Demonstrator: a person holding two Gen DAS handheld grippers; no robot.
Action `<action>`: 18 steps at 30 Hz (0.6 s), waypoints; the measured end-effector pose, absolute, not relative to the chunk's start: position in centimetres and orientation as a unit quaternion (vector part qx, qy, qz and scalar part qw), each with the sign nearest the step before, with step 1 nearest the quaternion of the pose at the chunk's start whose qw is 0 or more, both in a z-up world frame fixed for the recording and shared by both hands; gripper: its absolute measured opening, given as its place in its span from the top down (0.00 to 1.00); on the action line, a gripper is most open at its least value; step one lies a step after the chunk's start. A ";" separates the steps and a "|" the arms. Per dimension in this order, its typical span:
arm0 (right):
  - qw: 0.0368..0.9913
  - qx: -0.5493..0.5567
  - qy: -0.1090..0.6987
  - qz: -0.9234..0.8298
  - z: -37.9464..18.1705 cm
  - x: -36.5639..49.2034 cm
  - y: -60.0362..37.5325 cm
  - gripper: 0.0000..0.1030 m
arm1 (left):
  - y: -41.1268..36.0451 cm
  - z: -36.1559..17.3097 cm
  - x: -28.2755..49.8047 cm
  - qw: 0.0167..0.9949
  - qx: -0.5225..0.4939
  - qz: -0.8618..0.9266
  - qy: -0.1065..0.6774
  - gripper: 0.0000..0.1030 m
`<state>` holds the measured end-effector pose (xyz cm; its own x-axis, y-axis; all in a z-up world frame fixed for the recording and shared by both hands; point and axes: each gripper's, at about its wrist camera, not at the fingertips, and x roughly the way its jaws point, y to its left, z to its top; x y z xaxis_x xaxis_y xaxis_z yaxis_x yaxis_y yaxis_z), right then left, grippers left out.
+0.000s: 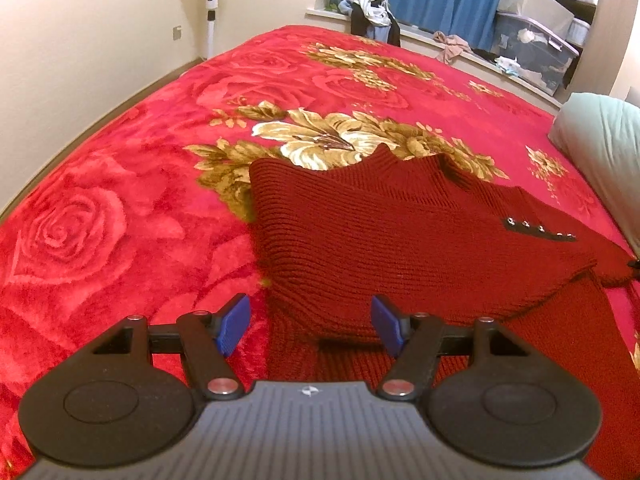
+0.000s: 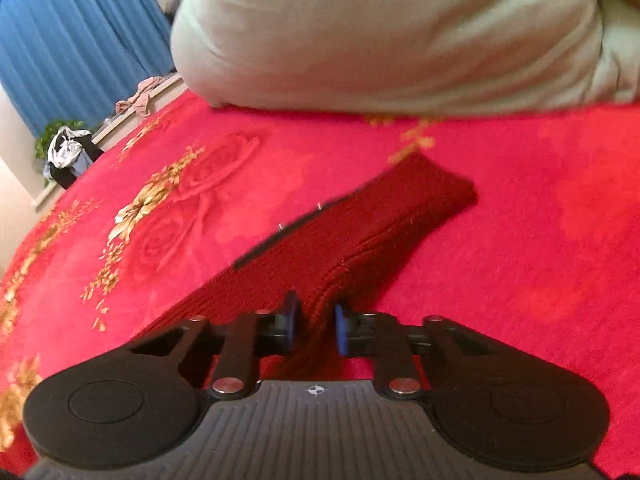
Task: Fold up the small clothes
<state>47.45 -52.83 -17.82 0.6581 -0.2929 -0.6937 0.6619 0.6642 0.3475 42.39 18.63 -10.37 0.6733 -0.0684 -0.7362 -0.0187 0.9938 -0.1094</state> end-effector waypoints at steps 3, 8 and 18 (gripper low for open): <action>0.882 0.215 0.302 -0.290 -15.1 48.7 -50.2 0.86 | 19.0 -10.1 42.2 0.915 -0.054 -0.010 0.401 0.30; 0.944 0.085 0.221 -0.229 -8.2 50.1 -41.1 0.87 | 20.1 -9.6 41.8 0.916 -0.068 -0.003 0.395 0.30; 0.953 -0.004 0.228 0.198 -6.0 45.8 -12.1 0.81 | 21.8 -9.5 41.8 0.914 -0.103 0.015 0.392 0.30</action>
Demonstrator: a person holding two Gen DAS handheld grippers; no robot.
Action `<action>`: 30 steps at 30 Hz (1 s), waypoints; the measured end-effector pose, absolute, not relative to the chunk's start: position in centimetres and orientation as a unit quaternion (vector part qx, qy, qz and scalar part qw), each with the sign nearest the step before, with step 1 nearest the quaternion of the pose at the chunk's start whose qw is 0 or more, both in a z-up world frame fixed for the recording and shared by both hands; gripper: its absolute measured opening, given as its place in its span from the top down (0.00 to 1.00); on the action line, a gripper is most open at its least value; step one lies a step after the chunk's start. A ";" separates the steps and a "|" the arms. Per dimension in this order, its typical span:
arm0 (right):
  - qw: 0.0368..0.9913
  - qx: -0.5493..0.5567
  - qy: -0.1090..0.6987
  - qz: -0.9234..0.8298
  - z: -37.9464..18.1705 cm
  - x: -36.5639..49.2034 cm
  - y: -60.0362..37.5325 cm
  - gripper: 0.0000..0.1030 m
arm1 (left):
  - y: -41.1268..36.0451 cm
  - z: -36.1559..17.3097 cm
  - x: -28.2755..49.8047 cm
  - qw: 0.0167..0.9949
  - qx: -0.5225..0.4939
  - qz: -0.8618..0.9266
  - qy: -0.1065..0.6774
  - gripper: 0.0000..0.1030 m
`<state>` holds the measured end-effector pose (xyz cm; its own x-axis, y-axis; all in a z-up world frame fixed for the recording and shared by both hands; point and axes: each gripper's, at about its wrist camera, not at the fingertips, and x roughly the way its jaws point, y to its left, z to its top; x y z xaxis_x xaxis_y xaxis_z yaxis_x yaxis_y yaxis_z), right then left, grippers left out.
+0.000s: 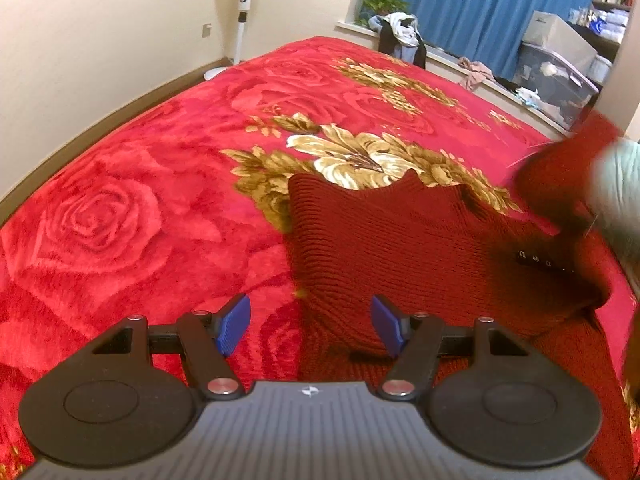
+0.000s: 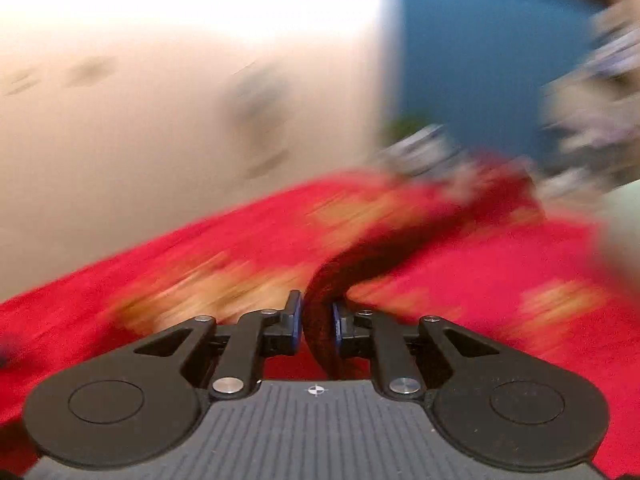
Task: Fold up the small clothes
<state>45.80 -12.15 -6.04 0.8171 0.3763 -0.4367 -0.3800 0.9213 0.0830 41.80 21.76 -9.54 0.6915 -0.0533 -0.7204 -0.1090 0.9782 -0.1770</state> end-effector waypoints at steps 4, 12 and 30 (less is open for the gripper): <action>0.899 -0.019 0.330 0.288 -10.4 42.8 -8.2 0.80 | 22.8 -10.0 41.9 0.909 -0.138 0.010 0.394 0.43; 0.895 0.039 0.376 0.238 -10.9 37.0 -17.1 0.72 | 24.1 -11.9 43.5 0.865 -0.312 -0.085 0.383 0.70; 0.919 0.039 0.380 0.099 -11.9 27.1 -28.7 0.71 | 24.1 -13.1 45.1 0.867 -0.371 -0.051 0.330 0.92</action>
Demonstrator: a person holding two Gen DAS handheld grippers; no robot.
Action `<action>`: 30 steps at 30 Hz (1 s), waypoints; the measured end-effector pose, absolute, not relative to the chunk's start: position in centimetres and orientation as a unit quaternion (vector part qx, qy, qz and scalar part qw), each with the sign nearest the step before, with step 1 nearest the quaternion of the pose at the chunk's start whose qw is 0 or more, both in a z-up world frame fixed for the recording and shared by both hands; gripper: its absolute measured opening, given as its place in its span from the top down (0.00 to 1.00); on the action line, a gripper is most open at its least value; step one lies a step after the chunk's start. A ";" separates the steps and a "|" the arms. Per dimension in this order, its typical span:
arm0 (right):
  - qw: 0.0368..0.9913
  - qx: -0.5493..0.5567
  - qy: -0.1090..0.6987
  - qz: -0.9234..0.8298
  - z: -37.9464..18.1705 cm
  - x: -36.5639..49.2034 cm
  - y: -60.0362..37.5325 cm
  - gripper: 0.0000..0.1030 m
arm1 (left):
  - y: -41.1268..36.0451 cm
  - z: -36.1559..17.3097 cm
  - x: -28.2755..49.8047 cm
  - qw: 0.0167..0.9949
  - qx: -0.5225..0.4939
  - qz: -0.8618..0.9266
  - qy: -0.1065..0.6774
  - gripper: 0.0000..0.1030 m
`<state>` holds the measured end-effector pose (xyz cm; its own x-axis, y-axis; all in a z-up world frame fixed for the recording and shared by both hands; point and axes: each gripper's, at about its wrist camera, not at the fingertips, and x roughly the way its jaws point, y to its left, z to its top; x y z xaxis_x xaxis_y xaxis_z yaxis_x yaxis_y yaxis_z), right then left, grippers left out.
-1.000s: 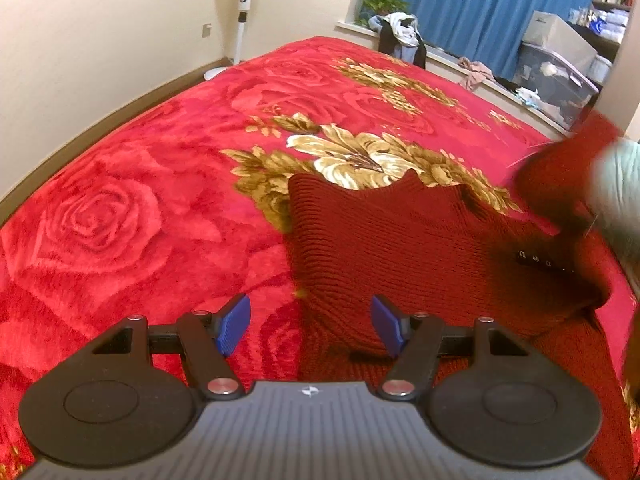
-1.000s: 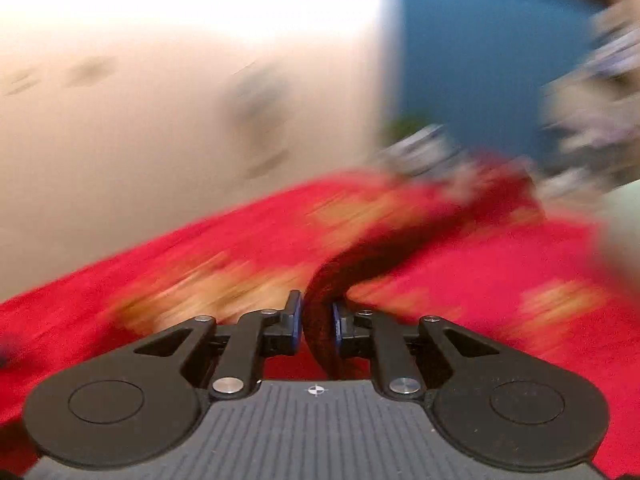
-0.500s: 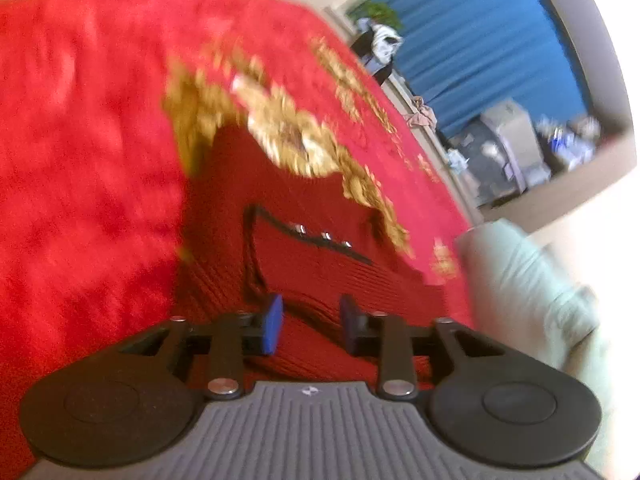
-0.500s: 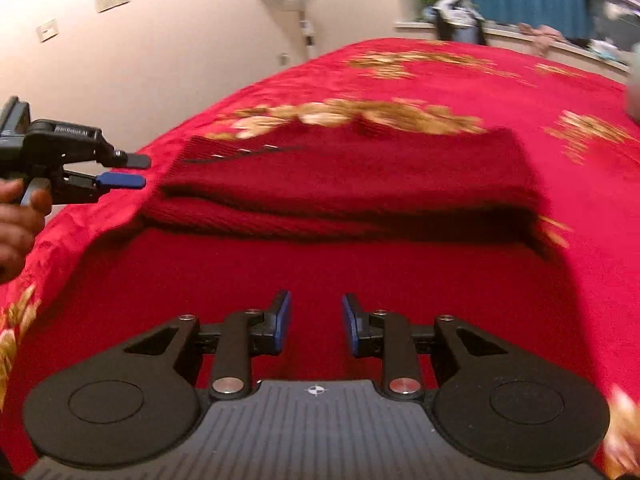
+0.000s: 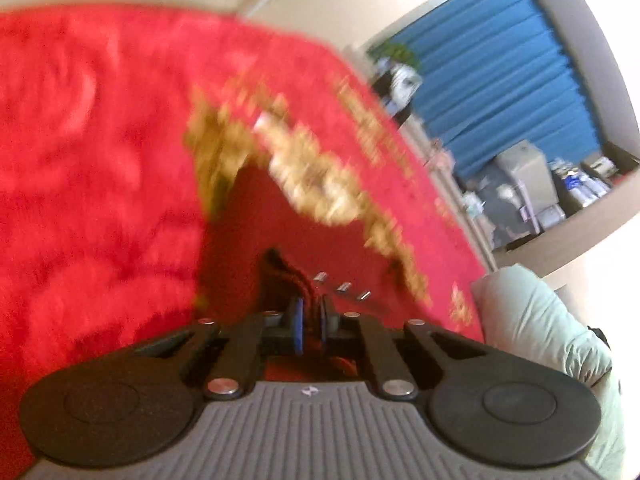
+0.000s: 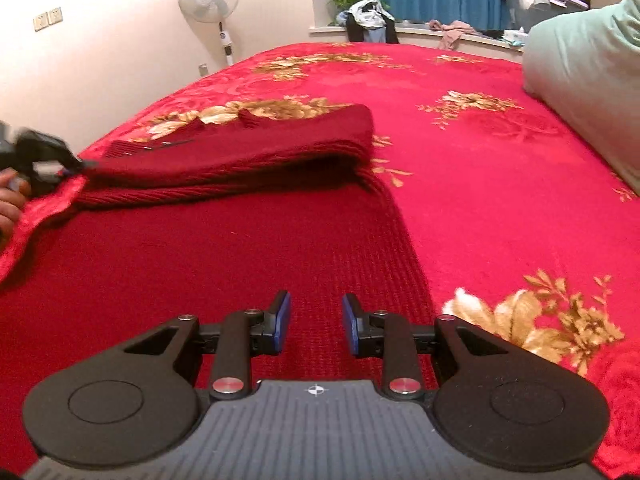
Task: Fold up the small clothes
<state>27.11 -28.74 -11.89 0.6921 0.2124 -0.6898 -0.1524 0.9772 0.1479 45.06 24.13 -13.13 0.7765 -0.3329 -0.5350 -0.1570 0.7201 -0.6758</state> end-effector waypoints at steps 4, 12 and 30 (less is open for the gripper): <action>0.908 0.033 0.412 0.076 -14.0 28.1 -29.0 0.71 | 23.2 -12.9 44.4 0.888 -0.290 0.003 0.355 0.89; 0.913 0.052 0.403 0.031 -13.6 28.4 -30.7 0.69 | 19.1 -14.3 44.8 0.898 -0.166 -0.048 0.406 0.82; 0.890 0.155 0.429 0.026 -10.3 21.4 -37.8 0.58 | 18.0 -9.9 14.6 0.913 -0.111 0.003 0.393 0.61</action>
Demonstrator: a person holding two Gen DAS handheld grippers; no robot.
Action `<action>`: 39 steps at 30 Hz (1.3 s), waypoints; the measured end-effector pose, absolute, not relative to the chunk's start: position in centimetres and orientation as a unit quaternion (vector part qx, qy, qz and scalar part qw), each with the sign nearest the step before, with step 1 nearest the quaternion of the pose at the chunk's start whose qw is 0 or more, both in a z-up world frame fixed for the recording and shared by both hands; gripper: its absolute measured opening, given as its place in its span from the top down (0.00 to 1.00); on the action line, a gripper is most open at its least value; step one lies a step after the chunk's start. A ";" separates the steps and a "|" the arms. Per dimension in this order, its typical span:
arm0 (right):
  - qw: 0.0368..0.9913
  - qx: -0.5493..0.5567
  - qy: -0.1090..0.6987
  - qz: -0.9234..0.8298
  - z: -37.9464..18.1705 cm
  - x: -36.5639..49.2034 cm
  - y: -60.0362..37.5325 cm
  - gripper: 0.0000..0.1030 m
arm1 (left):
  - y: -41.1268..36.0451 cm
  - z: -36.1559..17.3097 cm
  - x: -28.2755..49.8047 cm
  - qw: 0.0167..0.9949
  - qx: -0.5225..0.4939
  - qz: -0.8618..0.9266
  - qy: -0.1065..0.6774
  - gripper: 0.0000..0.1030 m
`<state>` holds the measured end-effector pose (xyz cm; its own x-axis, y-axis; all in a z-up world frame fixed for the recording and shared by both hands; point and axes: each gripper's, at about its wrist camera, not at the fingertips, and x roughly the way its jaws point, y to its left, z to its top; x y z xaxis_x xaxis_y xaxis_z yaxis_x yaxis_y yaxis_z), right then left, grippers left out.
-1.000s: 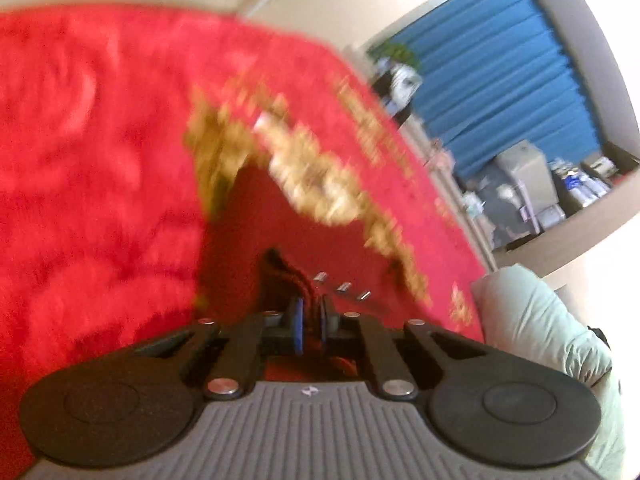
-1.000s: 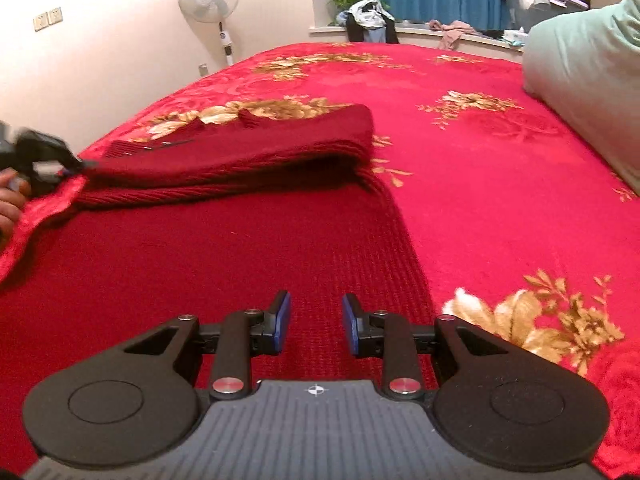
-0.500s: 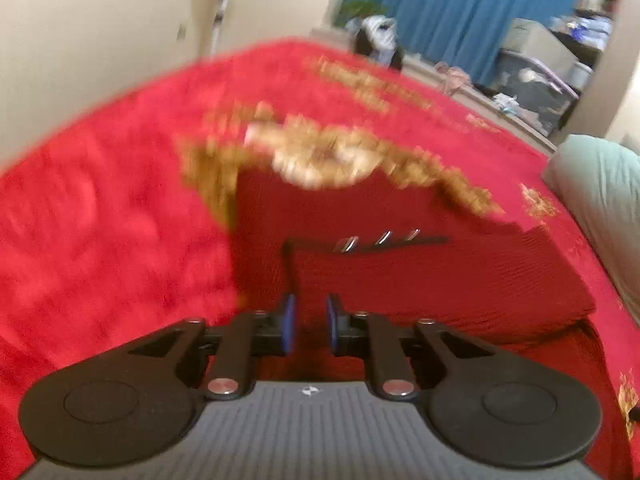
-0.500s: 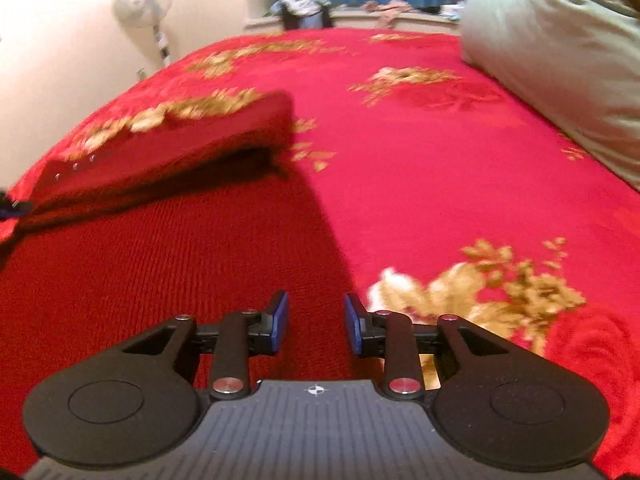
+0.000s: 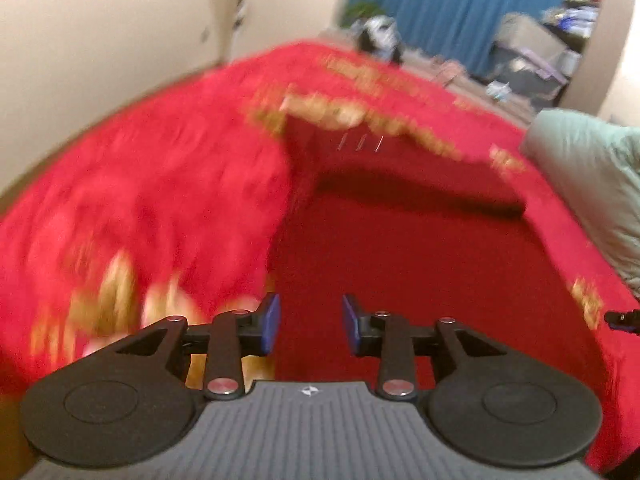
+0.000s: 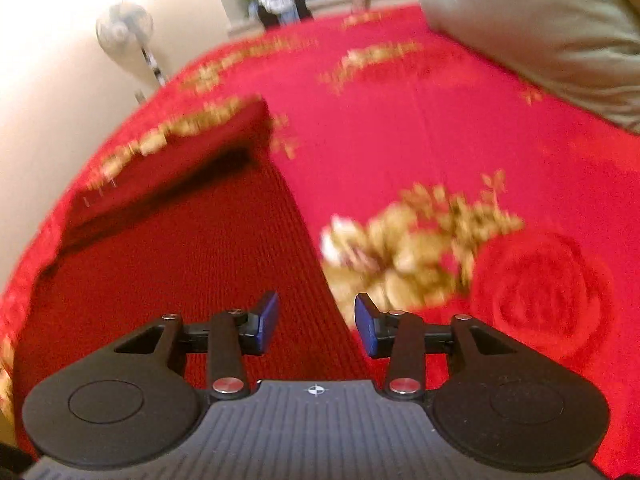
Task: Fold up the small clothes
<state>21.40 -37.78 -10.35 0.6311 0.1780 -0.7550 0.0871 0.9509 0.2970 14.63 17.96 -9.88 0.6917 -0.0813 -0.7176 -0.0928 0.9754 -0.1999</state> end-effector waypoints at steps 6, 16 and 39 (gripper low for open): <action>0.862 0.122 0.491 0.019 -14.4 20.1 -37.8 0.57 | 19.9 -16.5 11.6 0.865 -0.162 0.031 0.474 0.56; 0.870 0.091 0.480 0.069 -14.4 19.2 -36.3 0.85 | 17.2 -16.2 11.9 0.888 -0.113 0.026 0.445 0.75; 0.871 0.142 0.460 0.097 -13.3 18.8 -36.7 0.86 | 16.3 -15.9 12.3 0.900 -0.094 0.015 0.426 0.82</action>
<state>18.80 -36.66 -13.28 0.5576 0.3005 -0.7738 -0.0387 0.9406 0.3374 12.32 16.34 -15.90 0.6373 -0.0537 -0.7687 -0.1069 0.9817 -0.1573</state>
